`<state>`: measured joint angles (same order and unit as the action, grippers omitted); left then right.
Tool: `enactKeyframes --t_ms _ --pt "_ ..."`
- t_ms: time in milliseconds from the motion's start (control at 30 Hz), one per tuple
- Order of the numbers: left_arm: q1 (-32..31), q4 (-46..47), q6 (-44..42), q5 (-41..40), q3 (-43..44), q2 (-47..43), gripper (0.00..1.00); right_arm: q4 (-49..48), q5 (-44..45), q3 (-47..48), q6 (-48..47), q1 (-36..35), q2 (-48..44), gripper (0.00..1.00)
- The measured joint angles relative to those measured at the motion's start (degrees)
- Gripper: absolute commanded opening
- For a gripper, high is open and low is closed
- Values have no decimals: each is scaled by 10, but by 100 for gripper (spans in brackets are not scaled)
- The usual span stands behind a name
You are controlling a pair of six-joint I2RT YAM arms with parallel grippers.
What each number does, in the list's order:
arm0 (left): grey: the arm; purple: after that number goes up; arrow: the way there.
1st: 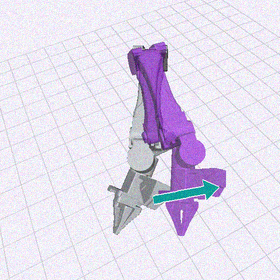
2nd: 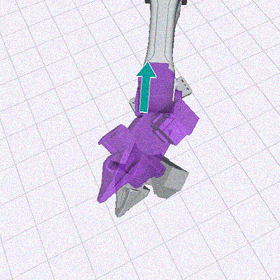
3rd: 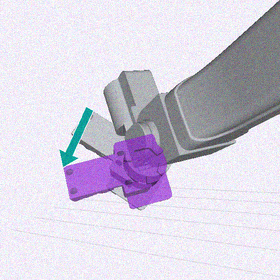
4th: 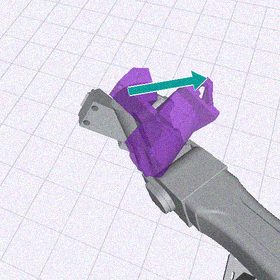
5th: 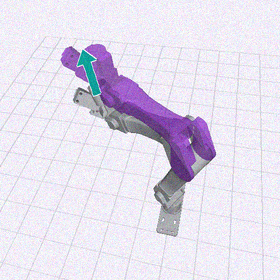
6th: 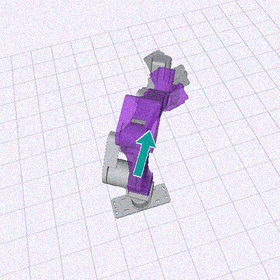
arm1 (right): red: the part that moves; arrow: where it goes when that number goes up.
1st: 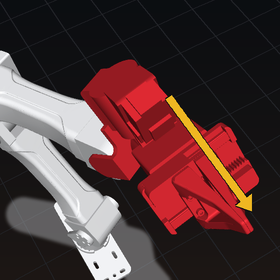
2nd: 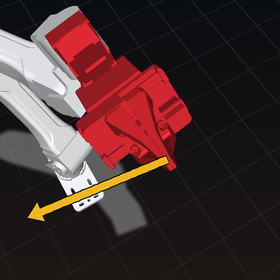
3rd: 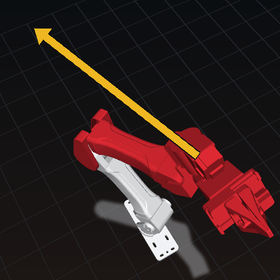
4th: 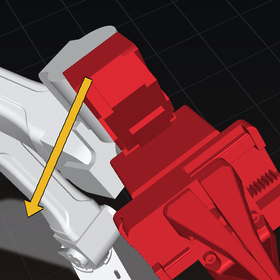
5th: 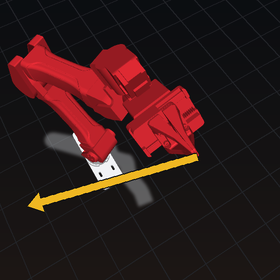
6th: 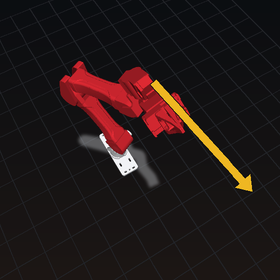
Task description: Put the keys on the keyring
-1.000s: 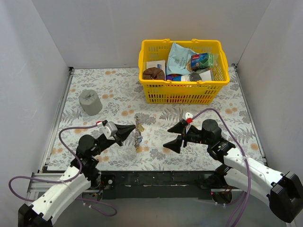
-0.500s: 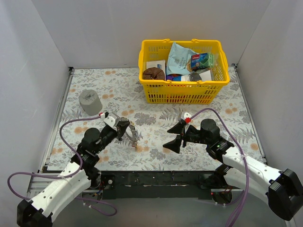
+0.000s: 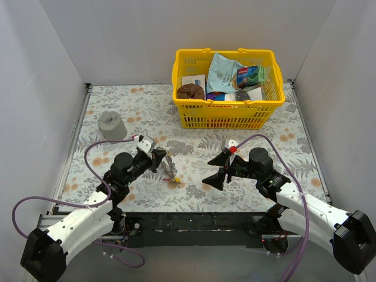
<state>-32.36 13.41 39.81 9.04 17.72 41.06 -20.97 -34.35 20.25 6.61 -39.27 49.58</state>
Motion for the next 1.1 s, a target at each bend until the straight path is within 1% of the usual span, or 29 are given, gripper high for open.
enactKeyframes --t_ms 367,700,1100 --pt "0 64 5 33 -1 51 0 6 11 0 -2 0 -9 95" --pt "0 118 11 83 -2 96 0 12 14 0 -6 0 -9 95" --pt "0 207 2 242 -15 98 0 11 12 6 -6 0 -1 93"
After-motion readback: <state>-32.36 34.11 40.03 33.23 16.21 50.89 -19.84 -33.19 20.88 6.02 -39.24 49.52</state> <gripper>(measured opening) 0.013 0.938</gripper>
